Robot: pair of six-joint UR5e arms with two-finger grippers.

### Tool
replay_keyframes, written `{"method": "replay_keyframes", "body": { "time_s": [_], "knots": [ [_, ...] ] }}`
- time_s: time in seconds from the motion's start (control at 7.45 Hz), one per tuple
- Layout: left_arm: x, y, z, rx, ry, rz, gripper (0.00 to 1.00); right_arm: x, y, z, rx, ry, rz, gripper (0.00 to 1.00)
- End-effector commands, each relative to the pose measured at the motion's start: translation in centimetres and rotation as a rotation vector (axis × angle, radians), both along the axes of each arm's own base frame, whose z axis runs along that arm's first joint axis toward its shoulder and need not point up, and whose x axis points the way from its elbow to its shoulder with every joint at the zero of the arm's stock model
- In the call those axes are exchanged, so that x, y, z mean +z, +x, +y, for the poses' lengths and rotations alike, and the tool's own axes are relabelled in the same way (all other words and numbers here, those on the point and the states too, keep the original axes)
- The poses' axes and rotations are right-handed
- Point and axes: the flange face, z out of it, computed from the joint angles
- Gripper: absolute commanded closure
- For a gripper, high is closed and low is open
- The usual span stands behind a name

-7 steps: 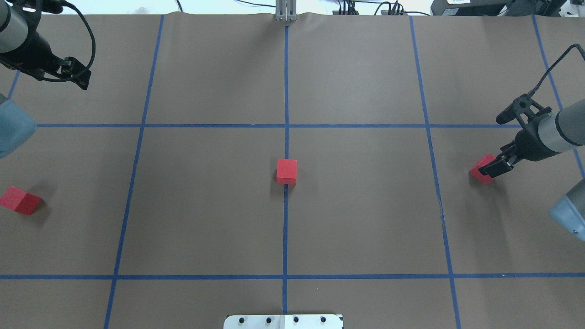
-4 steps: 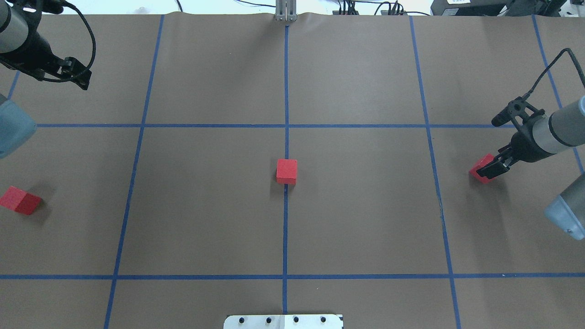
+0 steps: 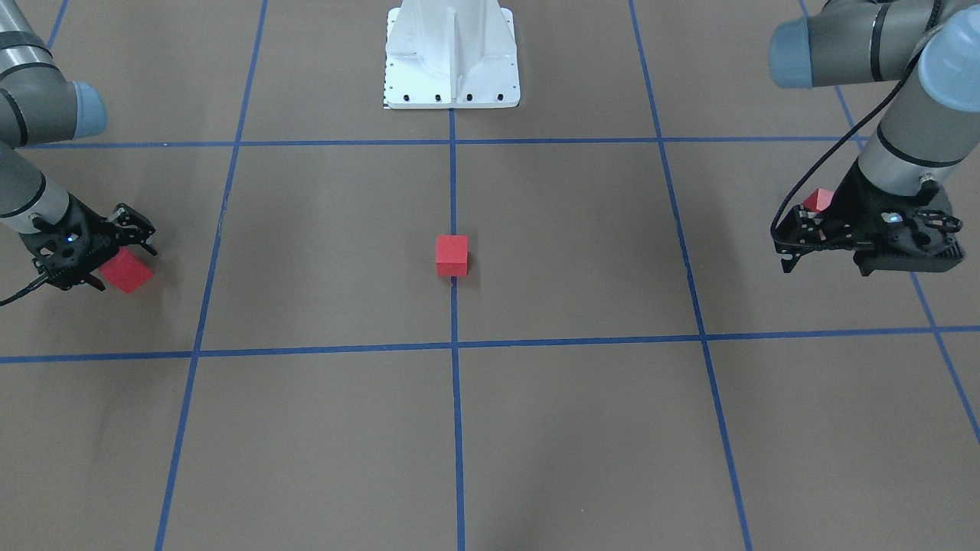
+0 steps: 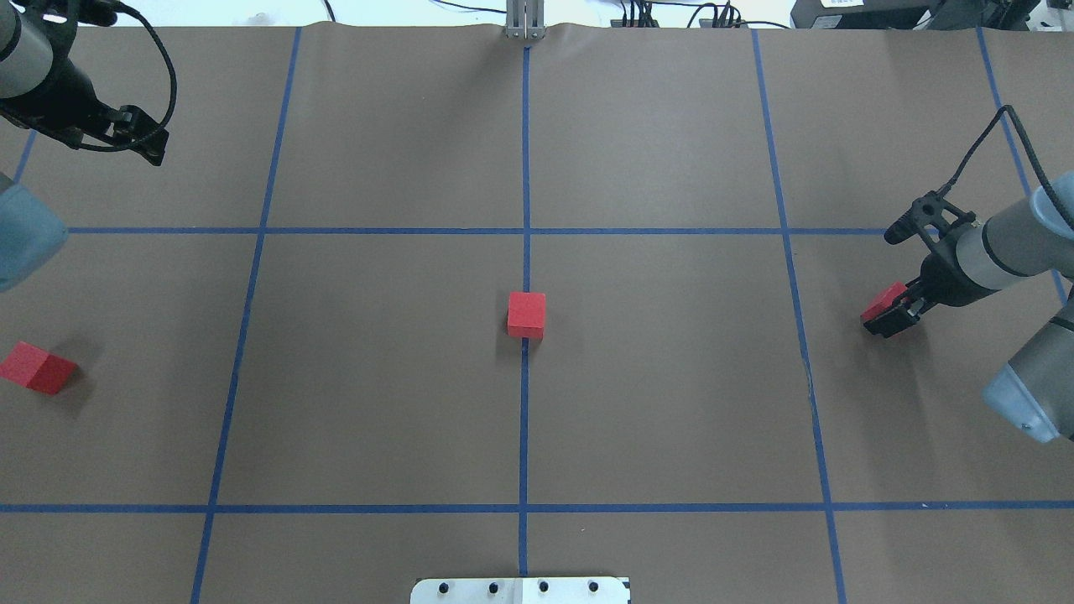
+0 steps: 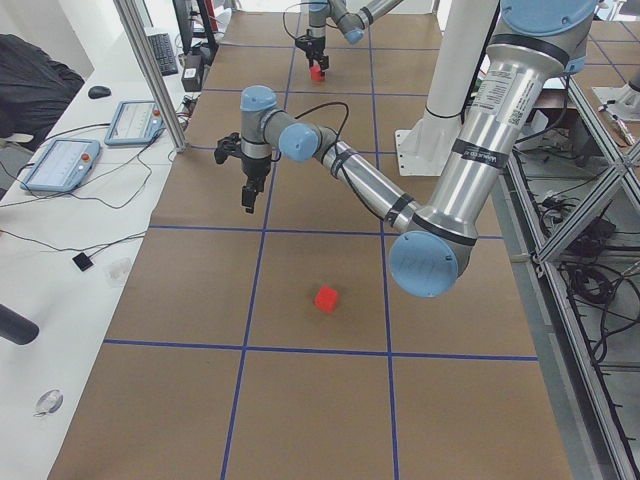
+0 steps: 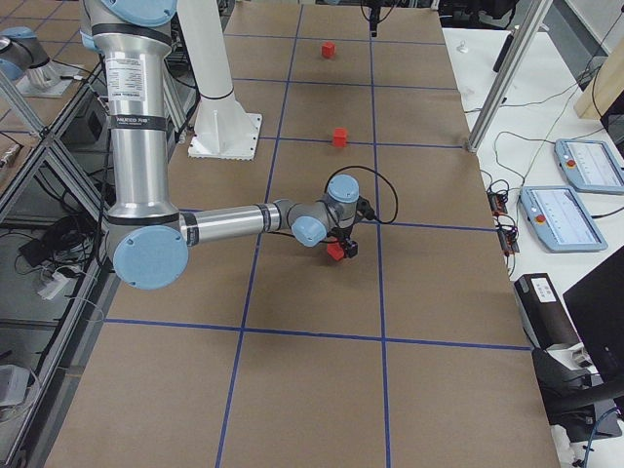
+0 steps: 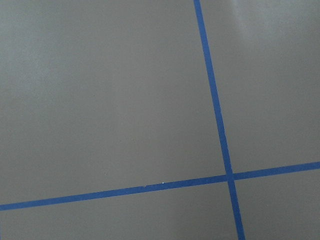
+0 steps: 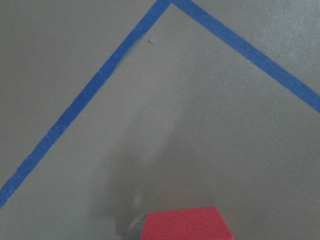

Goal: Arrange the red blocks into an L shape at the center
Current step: 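Carry the red cube with the right gripper beside the center cube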

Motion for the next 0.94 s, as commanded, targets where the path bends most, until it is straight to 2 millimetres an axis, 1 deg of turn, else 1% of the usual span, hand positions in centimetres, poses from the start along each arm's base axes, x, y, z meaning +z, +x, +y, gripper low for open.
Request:
{"method": "replay_keyframes", "body": {
  "time_s": [0.0, 0.13, 0.27, 0.4, 0.54, 0.67, 0.81],
  "knots": [
    [-0.1, 0.0, 0.0, 0.0, 0.002, 0.001, 0.0, 0.1, 0.1, 0.1, 0.0, -0.002, -0.003, 0.69],
    [-0.1, 0.0, 0.0, -0.001, 0.001, 0.001, 0.0, -0.3, 0.2, 0.1, 0.001, 0.004, -0.006, 0.98],
    [-0.7, -0.1, 0.3, -0.004, 0.011, 0.008, 0.0, -1.0, 1.6, -0.5, 0.021, 0.008, -0.023, 1.0],
    [-0.8, -0.3, 0.4, -0.003, 0.014, 0.011, 0.0, -2.6, 4.2, -1.1, 0.045, 0.0, -0.066, 1.0],
    [-0.8, -0.3, 0.4, 0.0, 0.017, 0.01, 0.0, -4.5, 5.2, -1.5, 0.049, -0.023, -0.109, 1.0],
    [-0.3, -0.6, 1.0, 0.002, 0.014, 0.008, 0.0, -7.8, 5.1, -1.9, 0.055, -0.048, -0.103, 1.0],
    [0.1, -0.9, 1.4, 0.002, 0.009, 0.006, 0.0, -13.3, 4.1, -3.5, 0.074, -0.118, -0.065, 1.0]
  ]
}}
